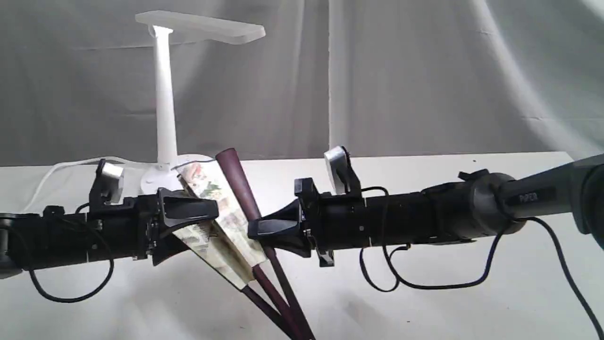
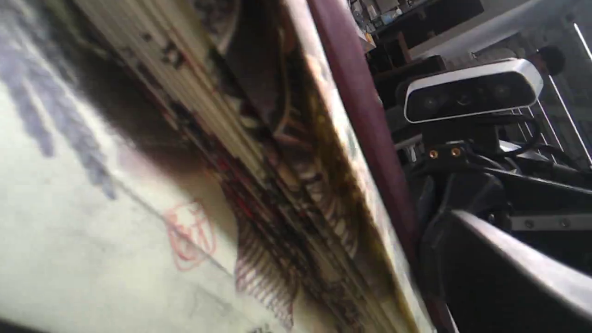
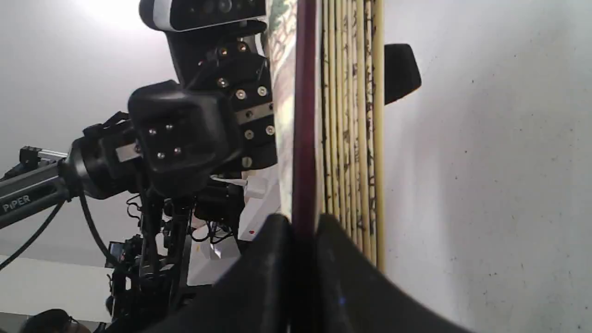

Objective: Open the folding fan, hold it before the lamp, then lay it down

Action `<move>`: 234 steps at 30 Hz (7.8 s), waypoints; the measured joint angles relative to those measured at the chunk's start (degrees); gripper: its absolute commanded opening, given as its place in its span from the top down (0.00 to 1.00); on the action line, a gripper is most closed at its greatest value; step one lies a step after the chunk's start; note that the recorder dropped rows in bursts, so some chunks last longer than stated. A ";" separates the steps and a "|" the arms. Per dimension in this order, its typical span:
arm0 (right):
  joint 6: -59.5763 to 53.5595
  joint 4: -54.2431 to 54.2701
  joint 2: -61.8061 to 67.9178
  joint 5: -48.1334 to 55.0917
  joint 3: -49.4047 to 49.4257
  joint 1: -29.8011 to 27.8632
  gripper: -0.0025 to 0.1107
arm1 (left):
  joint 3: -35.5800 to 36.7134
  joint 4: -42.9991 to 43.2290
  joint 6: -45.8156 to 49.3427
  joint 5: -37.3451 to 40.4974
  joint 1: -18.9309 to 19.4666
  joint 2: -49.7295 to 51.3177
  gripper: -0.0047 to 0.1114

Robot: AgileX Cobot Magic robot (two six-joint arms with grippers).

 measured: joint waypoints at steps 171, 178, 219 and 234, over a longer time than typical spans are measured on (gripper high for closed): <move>-7.95 -3.47 0.18 -13.89 -2.83 -4.27 0.35 | -0.37 9.12 -20.97 -0.31 -4.22 -4.00 0.96; -7.95 -3.47 0.18 -11.02 -2.83 -2.77 0.35 | -0.37 9.51 -20.97 -0.32 -4.71 -4.13 0.96; -8.08 -4.31 0.18 -3.42 -2.83 -2.15 0.98 | -0.37 10.91 -19.31 -0.44 -4.76 -4.13 0.96; -5.34 -2.08 0.04 -0.23 -2.83 -2.15 0.98 | -0.37 9.20 -19.12 -0.52 -4.76 -4.13 0.85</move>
